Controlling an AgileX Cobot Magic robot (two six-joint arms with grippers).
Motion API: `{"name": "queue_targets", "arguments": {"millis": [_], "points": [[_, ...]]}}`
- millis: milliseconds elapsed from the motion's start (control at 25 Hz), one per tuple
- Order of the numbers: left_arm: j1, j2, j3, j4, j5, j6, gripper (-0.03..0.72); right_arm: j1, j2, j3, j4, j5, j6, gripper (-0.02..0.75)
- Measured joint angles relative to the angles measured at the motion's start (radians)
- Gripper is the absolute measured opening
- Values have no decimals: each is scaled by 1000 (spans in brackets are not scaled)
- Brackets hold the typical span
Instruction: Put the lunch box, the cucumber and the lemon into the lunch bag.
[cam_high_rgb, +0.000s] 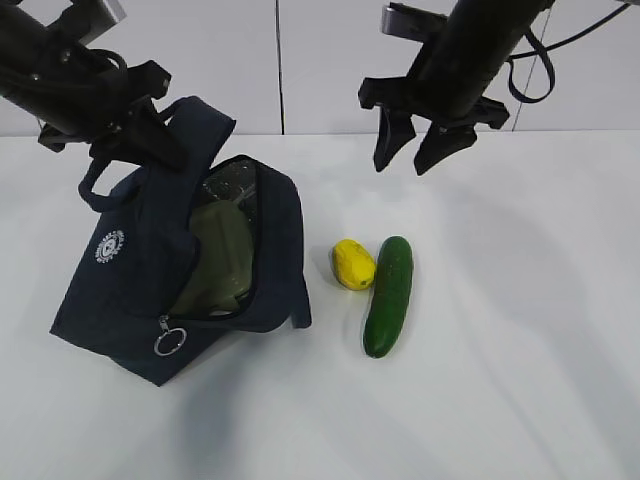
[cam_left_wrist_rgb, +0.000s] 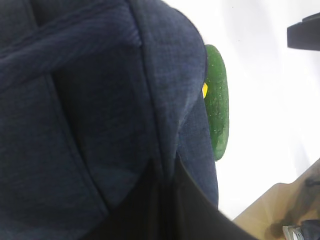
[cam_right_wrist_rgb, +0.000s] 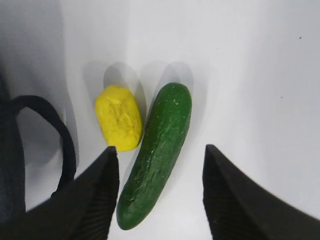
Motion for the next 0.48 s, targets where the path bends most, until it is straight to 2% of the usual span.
{"name": "queue_targets", "arguments": {"millis": [120,320,480], "points": [[0,0,0,2,-2,0,-8,11,2,0,-97,1,82,410],[0,0,0,2,-2,0,-8,69,2,64,-113,-1,134,410],[0,0,0,2,-2,0,-8,96,5,144,-138,-66,232,410]]}}
